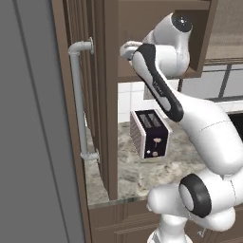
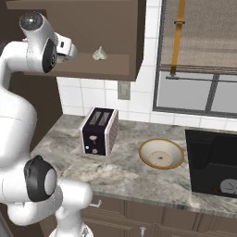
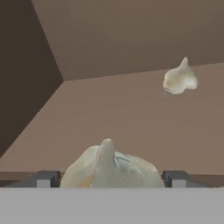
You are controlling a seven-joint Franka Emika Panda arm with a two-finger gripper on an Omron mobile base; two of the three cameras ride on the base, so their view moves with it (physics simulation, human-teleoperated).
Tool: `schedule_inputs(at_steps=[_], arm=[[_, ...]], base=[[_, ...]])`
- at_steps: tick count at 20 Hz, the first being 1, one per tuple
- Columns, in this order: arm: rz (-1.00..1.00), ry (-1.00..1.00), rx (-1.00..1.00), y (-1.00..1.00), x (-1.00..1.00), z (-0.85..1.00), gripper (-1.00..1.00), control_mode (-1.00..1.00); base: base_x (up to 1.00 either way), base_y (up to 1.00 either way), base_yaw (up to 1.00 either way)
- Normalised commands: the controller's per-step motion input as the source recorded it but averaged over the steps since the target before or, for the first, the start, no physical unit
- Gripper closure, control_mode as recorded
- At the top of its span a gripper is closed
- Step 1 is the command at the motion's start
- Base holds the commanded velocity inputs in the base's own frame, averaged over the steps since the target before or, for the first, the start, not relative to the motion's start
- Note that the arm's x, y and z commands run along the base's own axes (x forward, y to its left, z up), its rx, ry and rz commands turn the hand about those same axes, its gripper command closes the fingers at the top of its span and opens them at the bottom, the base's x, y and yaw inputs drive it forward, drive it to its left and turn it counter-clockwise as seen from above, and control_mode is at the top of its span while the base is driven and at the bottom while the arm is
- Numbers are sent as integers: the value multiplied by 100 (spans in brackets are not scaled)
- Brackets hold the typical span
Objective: Pick the garlics from the cabinet and place them in one bowl. Pick the sweet potato from the sink and place it in the other bowl.
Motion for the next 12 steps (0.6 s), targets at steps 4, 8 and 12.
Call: schedule_inputs(at_steps=[4, 8, 12], arm=[[0, -13, 0, -49, -100, 1, 100, -100], [-3, -4, 0, -8, -91, 2, 100, -100], [-11, 10, 0, 0, -84, 0, 100, -100]], base=[[0, 0, 0], [0, 0, 0], [0, 0, 0]])
